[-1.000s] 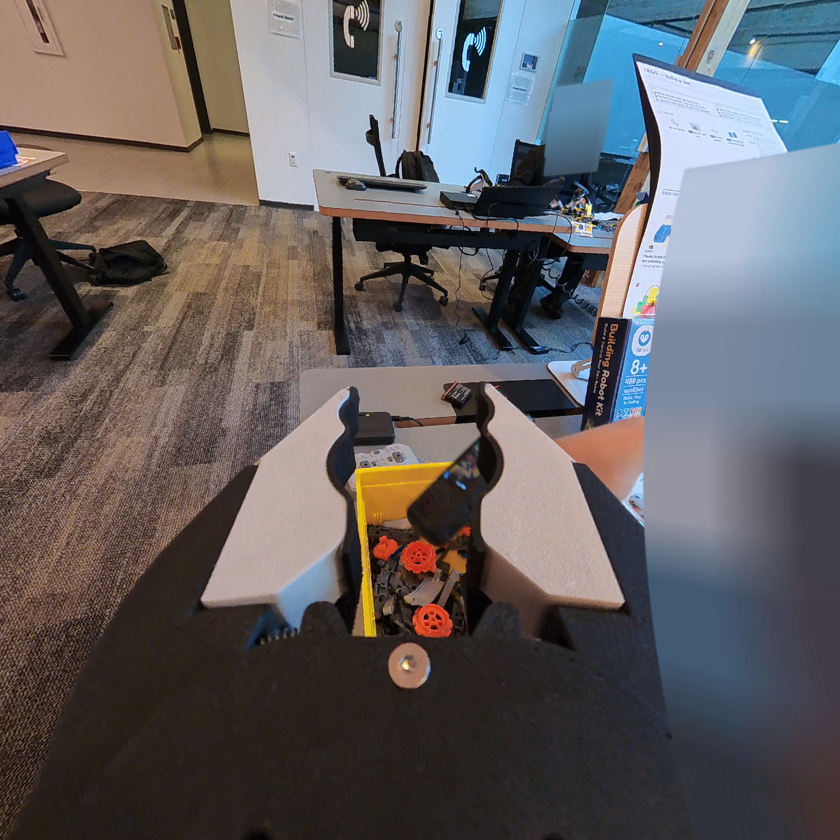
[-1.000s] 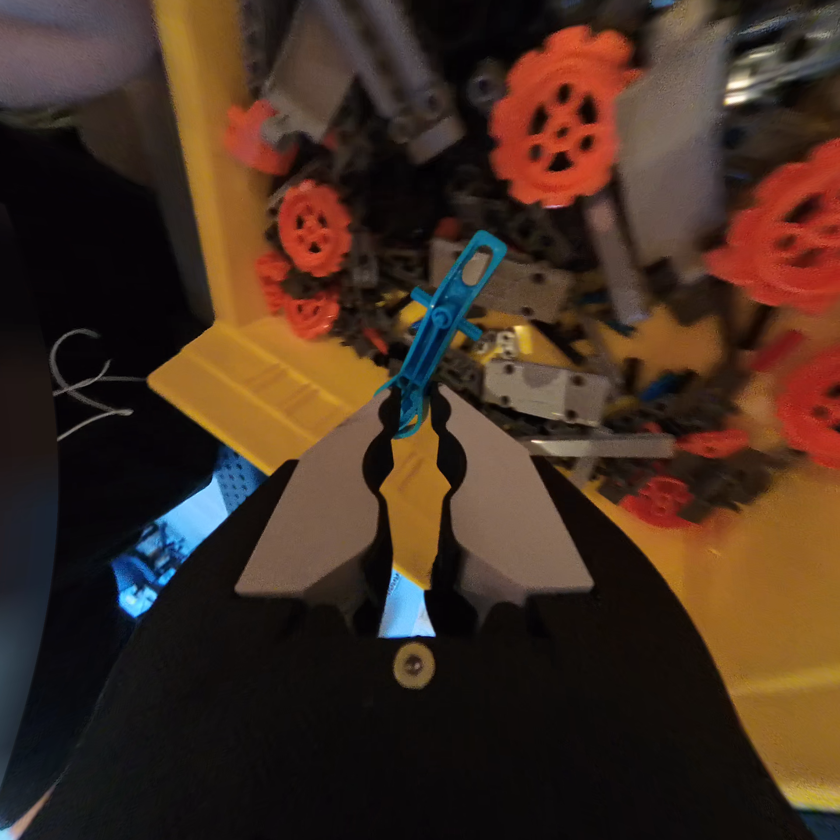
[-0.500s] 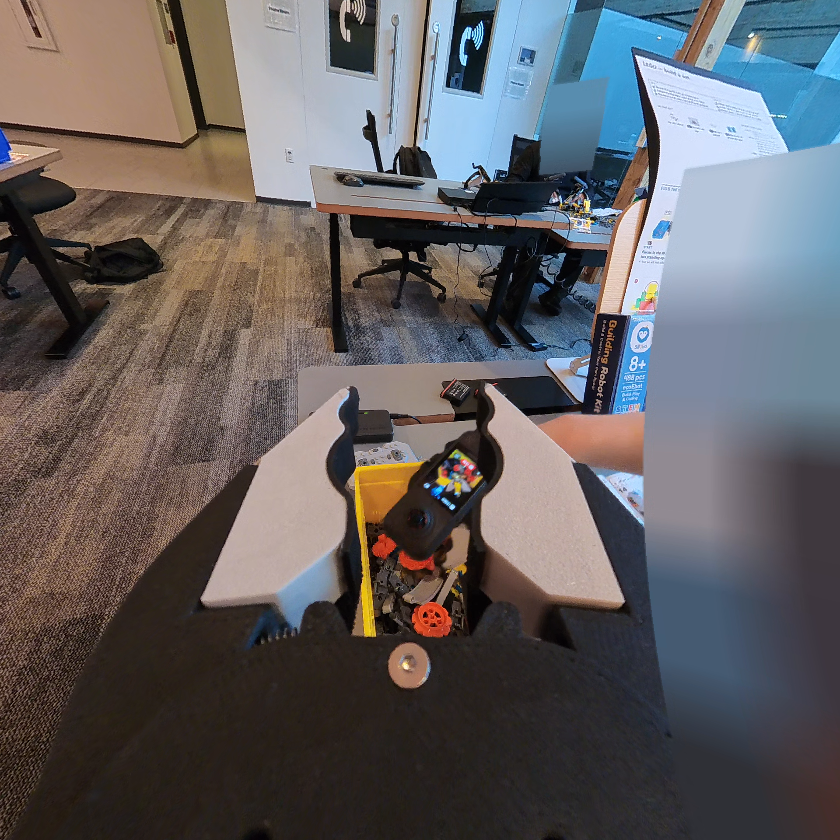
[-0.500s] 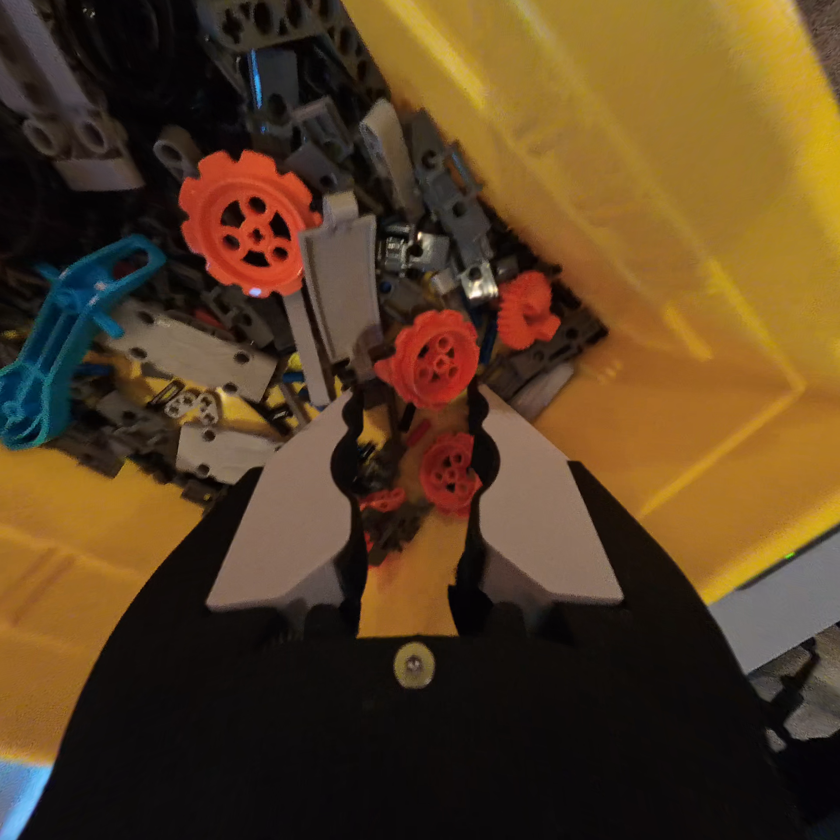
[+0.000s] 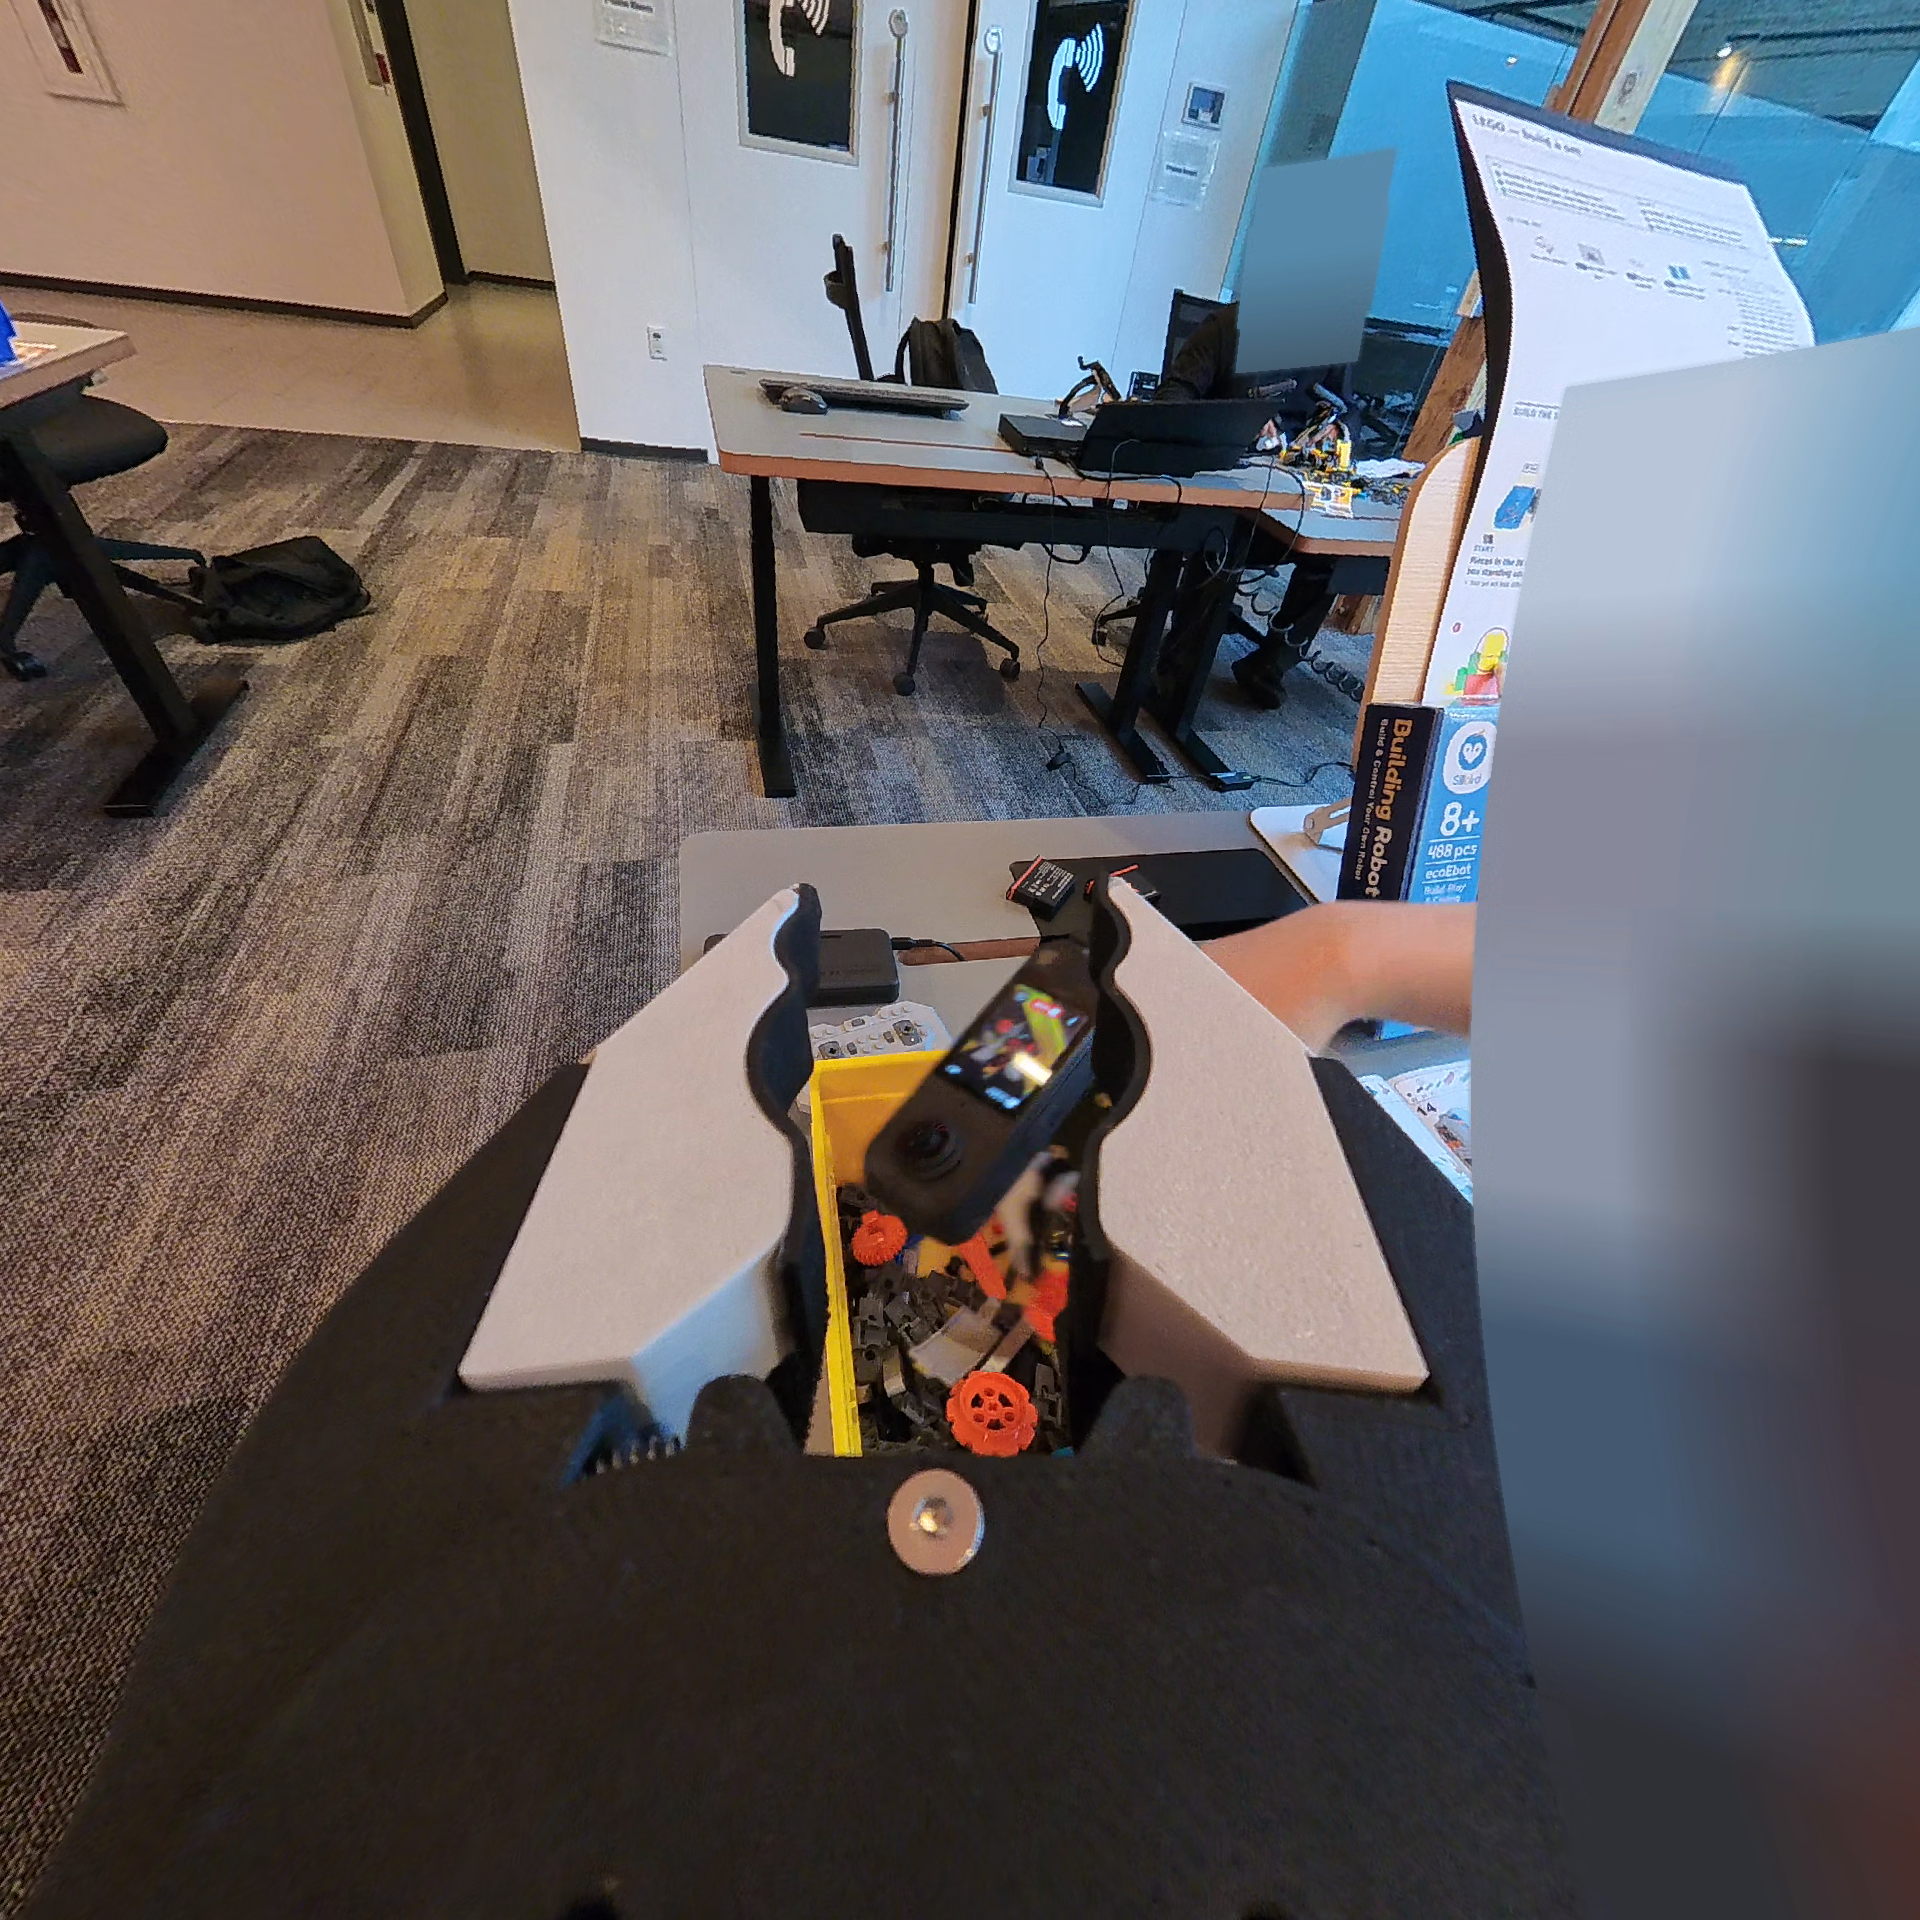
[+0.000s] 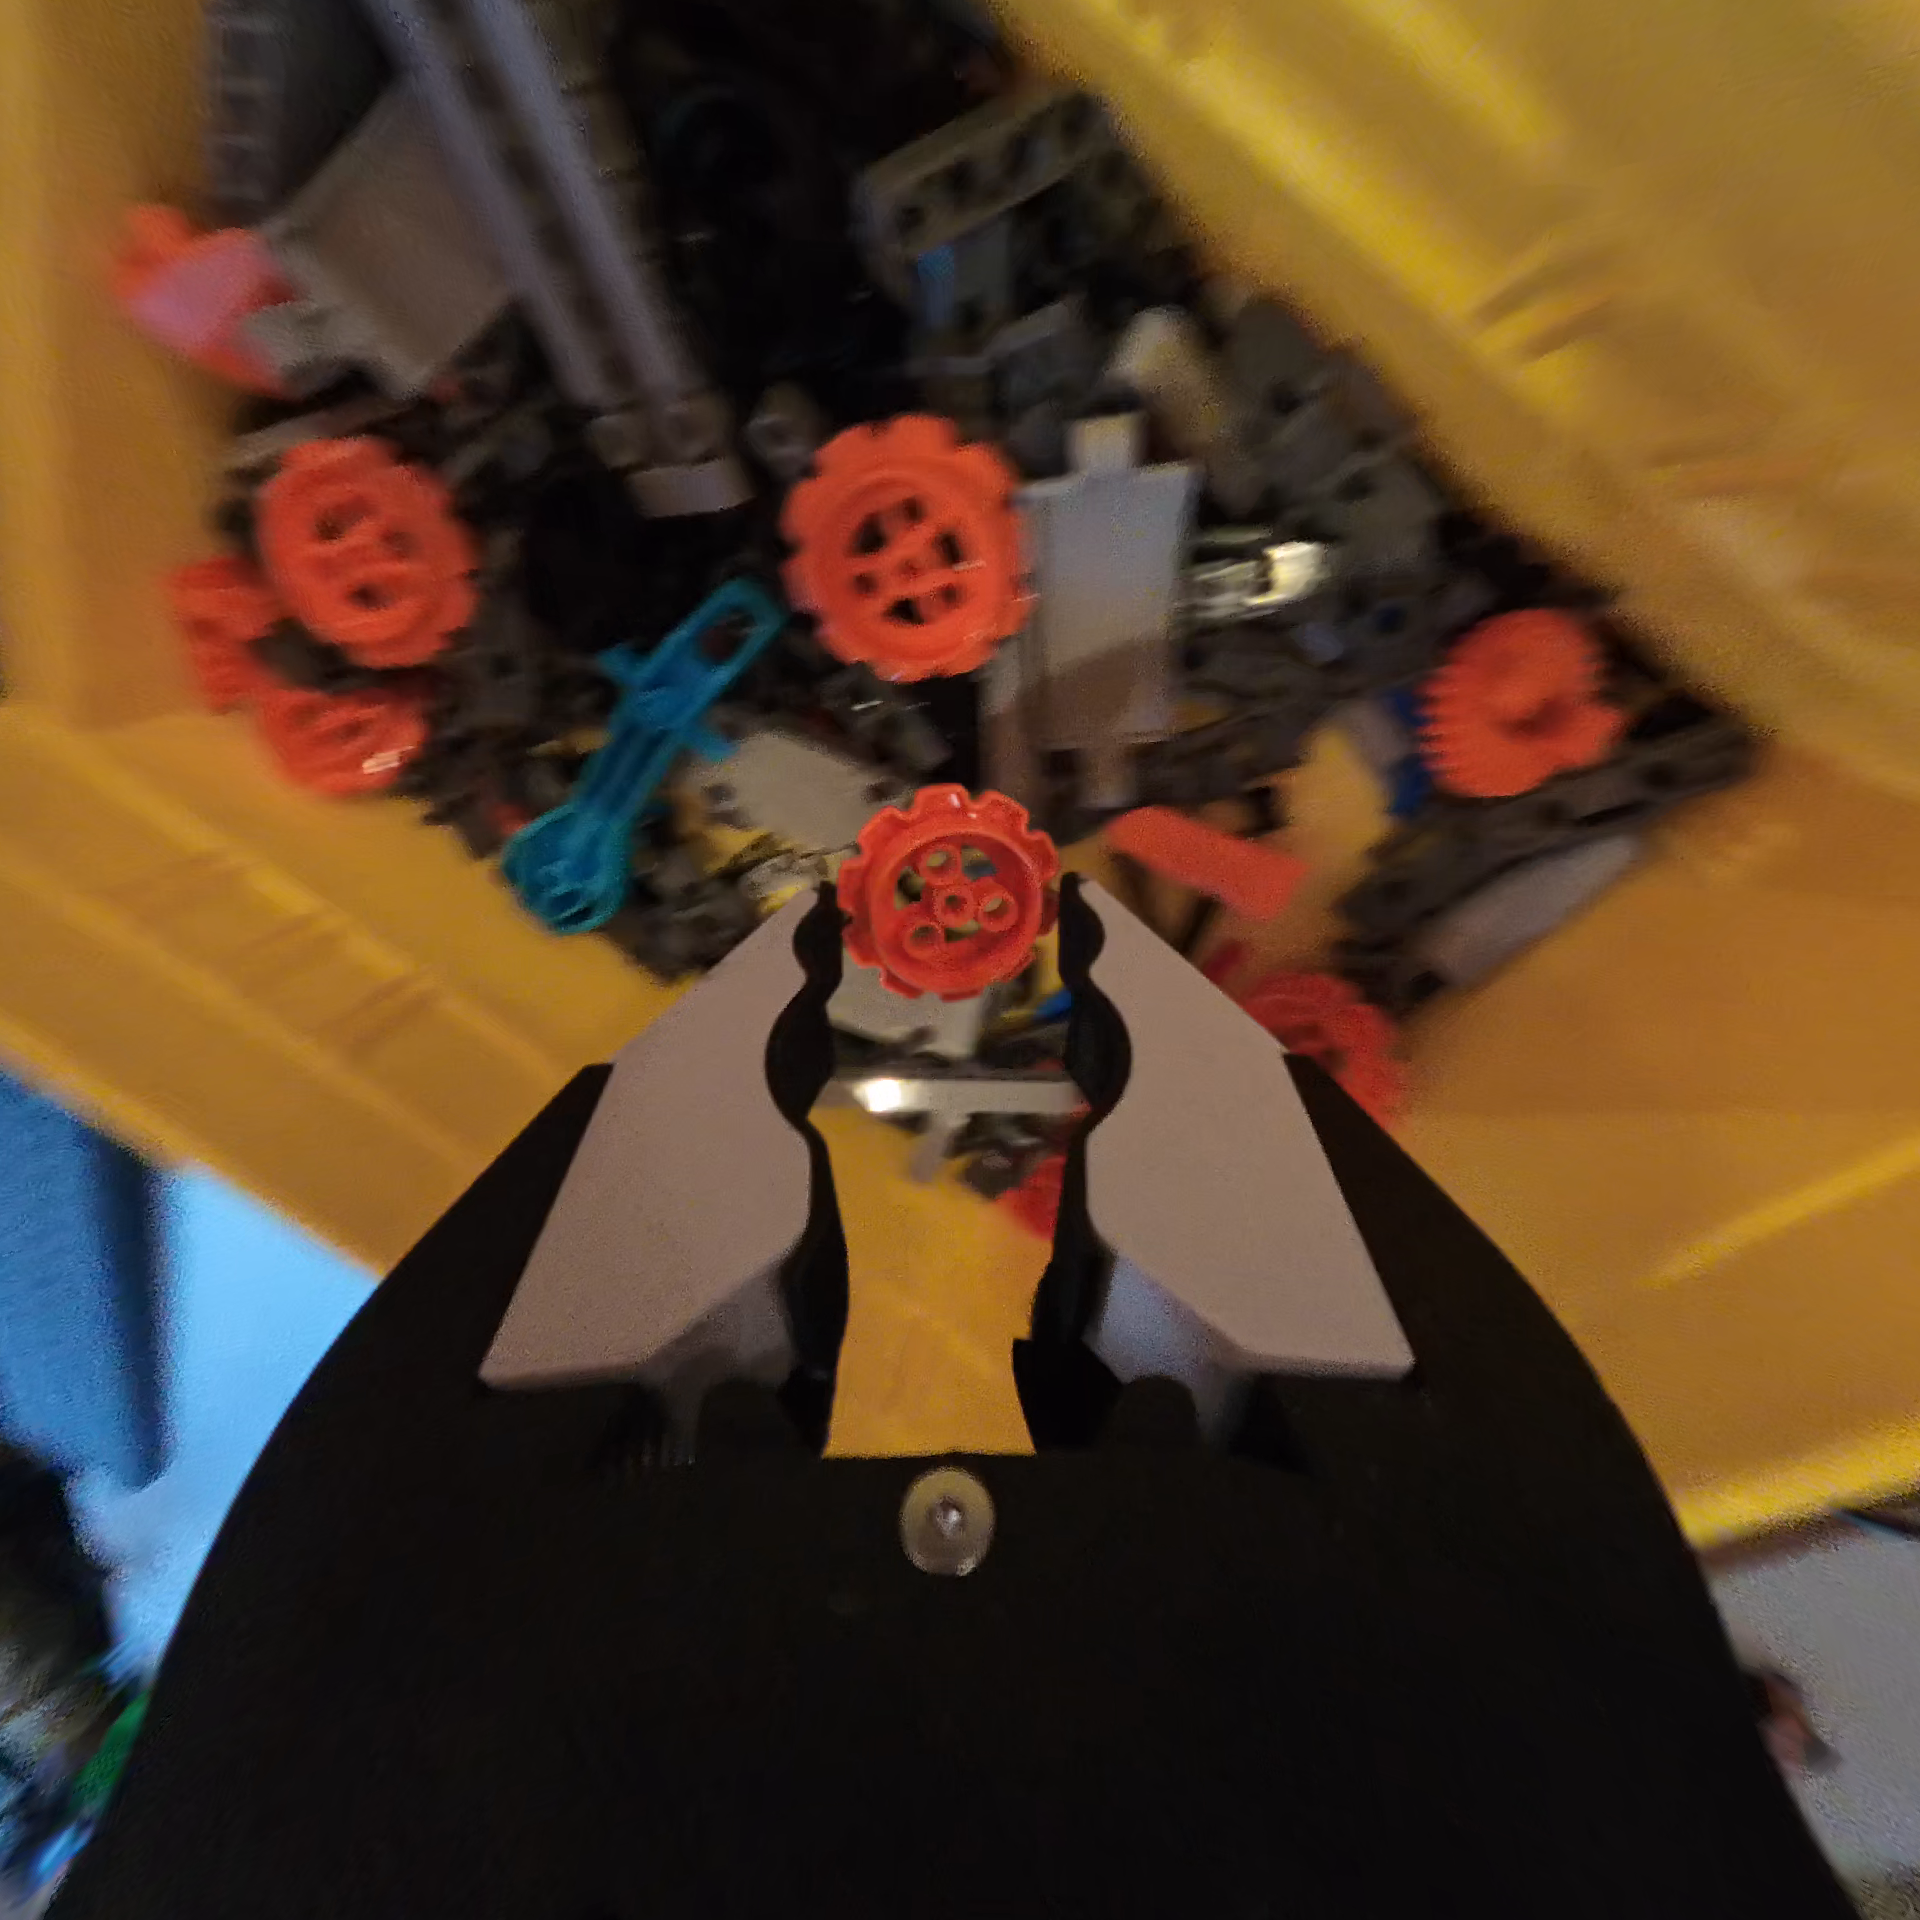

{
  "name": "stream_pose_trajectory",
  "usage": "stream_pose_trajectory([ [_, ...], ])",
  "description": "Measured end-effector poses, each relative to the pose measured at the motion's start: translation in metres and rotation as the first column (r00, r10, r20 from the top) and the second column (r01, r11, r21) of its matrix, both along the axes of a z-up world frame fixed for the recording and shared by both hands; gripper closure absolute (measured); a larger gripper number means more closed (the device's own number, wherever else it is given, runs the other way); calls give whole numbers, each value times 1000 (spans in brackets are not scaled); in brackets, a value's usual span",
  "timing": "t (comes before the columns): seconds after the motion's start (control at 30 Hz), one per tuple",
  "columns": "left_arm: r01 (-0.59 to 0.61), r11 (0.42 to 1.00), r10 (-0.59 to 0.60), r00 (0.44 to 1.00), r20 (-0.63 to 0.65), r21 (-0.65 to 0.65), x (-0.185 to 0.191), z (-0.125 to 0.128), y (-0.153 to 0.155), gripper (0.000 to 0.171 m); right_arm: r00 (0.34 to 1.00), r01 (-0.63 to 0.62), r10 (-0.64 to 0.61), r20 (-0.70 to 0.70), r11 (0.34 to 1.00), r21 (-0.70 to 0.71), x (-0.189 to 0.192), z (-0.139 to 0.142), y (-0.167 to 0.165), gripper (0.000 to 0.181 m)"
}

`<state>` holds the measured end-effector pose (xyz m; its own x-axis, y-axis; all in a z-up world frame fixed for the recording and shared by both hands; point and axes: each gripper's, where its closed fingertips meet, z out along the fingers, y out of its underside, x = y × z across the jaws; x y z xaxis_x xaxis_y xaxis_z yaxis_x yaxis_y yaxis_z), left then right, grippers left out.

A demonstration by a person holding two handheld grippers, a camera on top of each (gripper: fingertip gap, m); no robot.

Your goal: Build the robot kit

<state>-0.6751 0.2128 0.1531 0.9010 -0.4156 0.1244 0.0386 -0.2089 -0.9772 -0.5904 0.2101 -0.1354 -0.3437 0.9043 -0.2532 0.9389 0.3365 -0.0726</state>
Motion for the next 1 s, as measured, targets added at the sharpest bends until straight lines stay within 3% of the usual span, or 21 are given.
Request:
stream_pose_trajectory([
  [0.13,-1,1000,1,1000,8,0,-2,1,0,122,998,-55,62,18,957,-285,31,24,-60,140],
  [0.2,-1,1000,0,1000,11,1,-2,1,-1,122,998,-56,58,3,971,-235,37,21,-57,116],
  [0.27,0,1000,0,1000,11,4,-2,1,-1,122,999,-24,18,-49,991,-128,31,15,-33,118],
  [0.4,2,1000,-2,1000,9,2,-2,1,-1,122,959,168,-157,-237,986,25,-11,11,27,128],
  [0.47,3,1000,-3,1000,9,-2,-2,0,-1,122,949,148,-122,-291,987,68,-25,7,36,130],
  [0.53,5,1000,-5,1000,8,-2,-1,0,-1,122,945,93,-63,-320,992,80,-37,3,33,132],
  [0.67,9,1000,-9,1000,7,-4,-1,0,-1,122,950,58,-93,-298,991,-124,-55,-8,-12,126],
  [0.77,11,1000,-11,1000,9,-3,-1,0,-2,122,956,51,-72,-286,995,-81,-58,-11,-13,131],
  [0.87,12,1000,-12,1000,11,-2,-2,1,-2,122,973,19,-37,-230,997,-79,-43,-14,-17,159],
  [1.0,10,1000,-10,1000,19,1,-4,2,-3,122,979,14,-24,-205,999,-50,-22,-9,-16,160],
])
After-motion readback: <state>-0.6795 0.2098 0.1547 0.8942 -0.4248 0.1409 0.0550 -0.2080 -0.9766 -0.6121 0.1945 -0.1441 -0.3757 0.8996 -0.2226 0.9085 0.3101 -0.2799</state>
